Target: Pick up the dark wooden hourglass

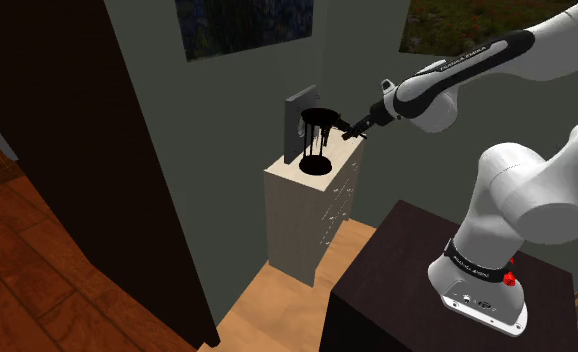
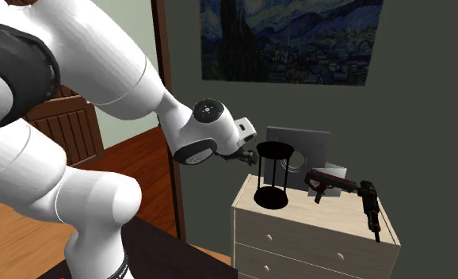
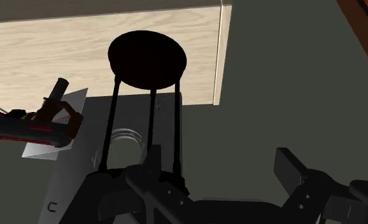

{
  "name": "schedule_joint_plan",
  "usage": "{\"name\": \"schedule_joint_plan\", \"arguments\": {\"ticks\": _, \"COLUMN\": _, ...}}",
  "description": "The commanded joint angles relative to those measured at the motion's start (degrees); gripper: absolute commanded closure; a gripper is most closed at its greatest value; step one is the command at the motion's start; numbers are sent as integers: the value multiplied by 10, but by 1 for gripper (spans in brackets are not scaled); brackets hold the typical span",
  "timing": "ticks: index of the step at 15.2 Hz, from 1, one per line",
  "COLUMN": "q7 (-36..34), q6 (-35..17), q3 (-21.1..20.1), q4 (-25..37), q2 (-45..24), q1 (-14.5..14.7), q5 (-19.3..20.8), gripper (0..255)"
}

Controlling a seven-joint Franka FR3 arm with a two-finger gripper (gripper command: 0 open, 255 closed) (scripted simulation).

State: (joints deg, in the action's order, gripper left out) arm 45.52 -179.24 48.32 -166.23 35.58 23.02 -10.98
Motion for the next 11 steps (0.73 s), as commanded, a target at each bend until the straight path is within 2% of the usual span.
{"name": "schedule_joint_plan", "arguments": {"ticks": 1, "q7": 63, "q6": -86, "q3": 147, "q4": 16, "q2": -1, "q1": 134, "q5": -9, "gripper": 0}}
{"name": "schedule_joint_plan", "arguments": {"ticks": 3, "q7": 106, "q6": -155, "q3": 290, "q4": 38, "q2": 30, "q1": 262, "q5": 10, "gripper": 0}}
{"name": "schedule_joint_plan", "arguments": {"ticks": 4, "q7": 124, "q6": -185, "q3": 351, "q4": 52, "q2": 53, "q1": 315, "q5": 24, "gripper": 0}}
{"name": "schedule_joint_plan", "arguments": {"ticks": 6, "q7": 160, "q6": -233, "q3": 447, "q4": 83, "q2": 109, "q1": 398, "q5": 56, "gripper": 0}}
{"name": "schedule_joint_plan", "arguments": {"ticks": 8, "q7": 195, "q6": -266, "q3": 515, "q4": 121, "q2": 172, "q1": 456, "q5": 89, "gripper": 0}}
{"name": "schedule_joint_plan", "arguments": {"ticks": 11, "q7": 239, "q6": -293, "q3": 580, "q4": 185, "q2": 273, "q1": 510, "q5": 145, "gripper": 0}}
